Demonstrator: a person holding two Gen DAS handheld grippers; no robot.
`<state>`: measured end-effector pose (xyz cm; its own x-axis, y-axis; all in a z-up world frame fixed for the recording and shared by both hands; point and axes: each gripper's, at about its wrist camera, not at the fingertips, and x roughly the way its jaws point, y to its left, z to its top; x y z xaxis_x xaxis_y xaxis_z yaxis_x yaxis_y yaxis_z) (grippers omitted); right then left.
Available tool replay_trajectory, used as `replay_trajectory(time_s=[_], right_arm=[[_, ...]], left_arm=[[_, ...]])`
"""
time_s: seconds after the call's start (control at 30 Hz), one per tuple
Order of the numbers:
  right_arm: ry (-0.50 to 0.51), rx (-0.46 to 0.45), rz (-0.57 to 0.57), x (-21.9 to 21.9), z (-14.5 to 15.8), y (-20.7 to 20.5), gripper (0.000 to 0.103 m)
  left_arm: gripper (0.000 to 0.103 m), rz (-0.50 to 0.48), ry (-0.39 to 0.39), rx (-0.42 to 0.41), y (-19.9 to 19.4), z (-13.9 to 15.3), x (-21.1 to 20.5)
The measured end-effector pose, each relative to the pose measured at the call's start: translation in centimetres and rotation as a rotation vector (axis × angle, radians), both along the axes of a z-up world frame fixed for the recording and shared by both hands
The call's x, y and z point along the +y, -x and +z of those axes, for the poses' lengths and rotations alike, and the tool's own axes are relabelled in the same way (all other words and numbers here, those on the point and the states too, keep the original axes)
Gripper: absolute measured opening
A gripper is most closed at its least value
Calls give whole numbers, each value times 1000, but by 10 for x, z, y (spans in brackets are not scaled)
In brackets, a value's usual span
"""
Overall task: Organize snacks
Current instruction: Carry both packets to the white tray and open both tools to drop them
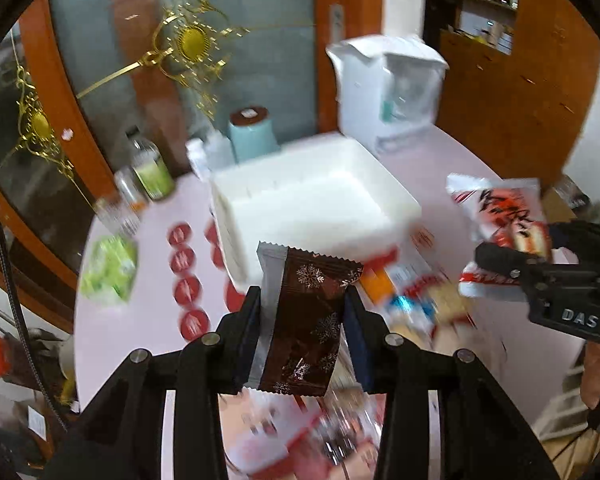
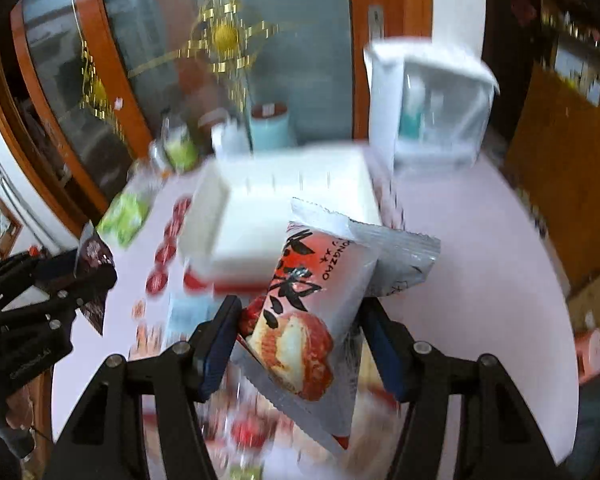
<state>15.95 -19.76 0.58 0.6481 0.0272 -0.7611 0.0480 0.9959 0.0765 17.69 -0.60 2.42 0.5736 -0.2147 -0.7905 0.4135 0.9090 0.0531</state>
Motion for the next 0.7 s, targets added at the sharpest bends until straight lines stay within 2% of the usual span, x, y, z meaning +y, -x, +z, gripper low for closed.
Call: replay_trajectory(time_s=[0.07, 0.17, 0.3, 0.43, 0.53, 0.6, 0.63, 0.67, 0.7], right_arm=[[-25, -42, -17, -7, 1, -26, 62], [-41, -45, -31, -13, -8, -68, 62], [-61, -19, -36, -15, -28, -113, 62], [-44, 18, -35, -15, -50, -146, 63], [-72, 62, -40, -18, -66, -162, 64], [-127, 113, -39, -21, -75, -172, 66], [-132, 107, -43, -22, -76, -173, 70], [-129, 96, -43, -22, -77, -174, 84], [-112, 83, -36, -20, -77, -175, 96]], left_arm=[[38, 30, 8, -9, -33, 3, -10], [38, 66, 33, 0, -81, -7, -12], [38, 112, 52, 30, -136, -41, -15], [38, 146, 57, 71, -165, -65, -20], [40, 166, 43, 91, -181, -80, -26], [66, 175, 42, 109, -188, -85, -28], [91, 180, 54, 126, -192, -88, -29], [97, 184, 65, 131, -194, -90, -27], [97, 191, 84, 140, -196, -91, -27]])
